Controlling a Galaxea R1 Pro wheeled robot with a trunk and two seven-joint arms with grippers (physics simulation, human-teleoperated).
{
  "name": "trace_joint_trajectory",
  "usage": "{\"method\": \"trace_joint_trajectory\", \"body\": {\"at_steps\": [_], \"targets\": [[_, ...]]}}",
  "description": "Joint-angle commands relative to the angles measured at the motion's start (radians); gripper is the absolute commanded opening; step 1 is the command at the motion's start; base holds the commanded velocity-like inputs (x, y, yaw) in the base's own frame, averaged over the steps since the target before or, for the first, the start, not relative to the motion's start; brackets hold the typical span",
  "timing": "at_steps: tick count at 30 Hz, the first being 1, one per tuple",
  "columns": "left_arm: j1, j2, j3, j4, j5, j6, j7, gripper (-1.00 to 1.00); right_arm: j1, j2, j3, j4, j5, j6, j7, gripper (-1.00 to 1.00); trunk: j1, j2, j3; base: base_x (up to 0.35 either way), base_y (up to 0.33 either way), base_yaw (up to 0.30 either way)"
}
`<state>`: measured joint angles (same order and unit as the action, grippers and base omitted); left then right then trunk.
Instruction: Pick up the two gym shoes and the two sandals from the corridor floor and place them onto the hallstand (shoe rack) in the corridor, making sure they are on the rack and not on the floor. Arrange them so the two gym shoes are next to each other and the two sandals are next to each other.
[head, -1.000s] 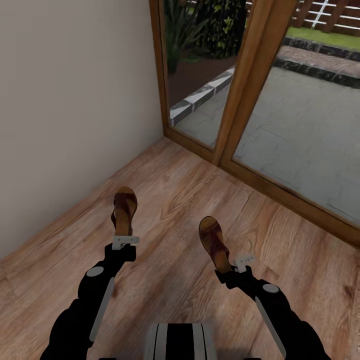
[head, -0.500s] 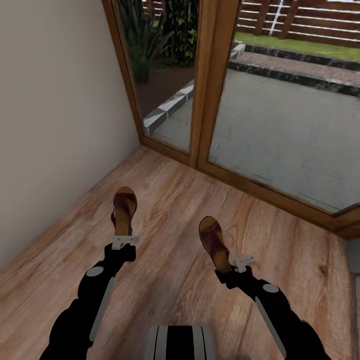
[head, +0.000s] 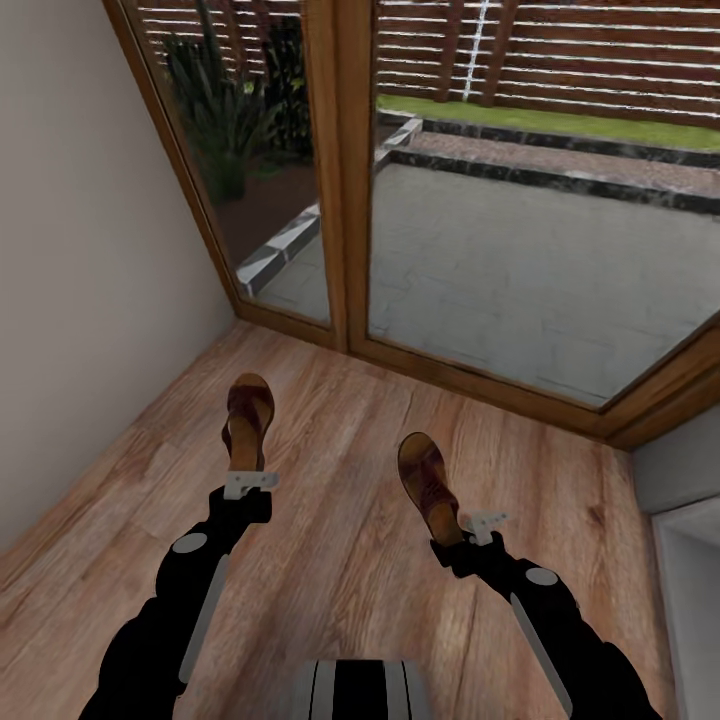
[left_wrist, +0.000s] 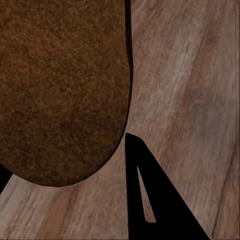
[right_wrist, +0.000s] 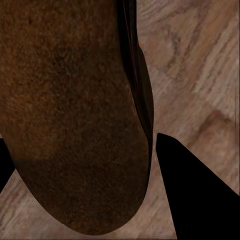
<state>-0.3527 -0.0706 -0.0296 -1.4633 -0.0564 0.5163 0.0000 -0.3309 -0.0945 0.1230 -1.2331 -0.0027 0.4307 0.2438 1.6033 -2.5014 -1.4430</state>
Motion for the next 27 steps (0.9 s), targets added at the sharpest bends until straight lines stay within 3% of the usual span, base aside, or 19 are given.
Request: {"method": "trace_joint_trajectory", "body": {"at_steps": [1,7,21,27], "targets": [[0.0,0.0,0.0,-0.002,-0.006,0.005,0.0,-1.0,-0.001,-0.001,0.001,-0.001,-0.002,0.006,0.0,-1.0,-0.001,0.0,0.003,0.0,0.0,-0.3],[0.0,0.0,0.0,-0.002,-0.006,0.005,0.0,-1.0,-0.001,-0.001,0.001,0.0,-0.002,0.006,0.0,-1.0,-0.003,0.001,0.027,0.0,0.0,-0.3],[0.0,0.0,0.0,-0.002,-0.006,0.005,0.0,-1.0,-0.001,-0.001,0.001,0.0,-0.002,0.005,0.0,-1.0,-0.057,0.099,0.077,0.0,0.0,-0.293],[0.0,0.0,0.0,-0.002,-0.007,0.005,0.0,-1.0,-0.001,-0.001,0.001,0.0,-0.002,0.005,0.0,-1.0,-0.057,0.099,0.084,0.0,0.0,-0.237]]}}
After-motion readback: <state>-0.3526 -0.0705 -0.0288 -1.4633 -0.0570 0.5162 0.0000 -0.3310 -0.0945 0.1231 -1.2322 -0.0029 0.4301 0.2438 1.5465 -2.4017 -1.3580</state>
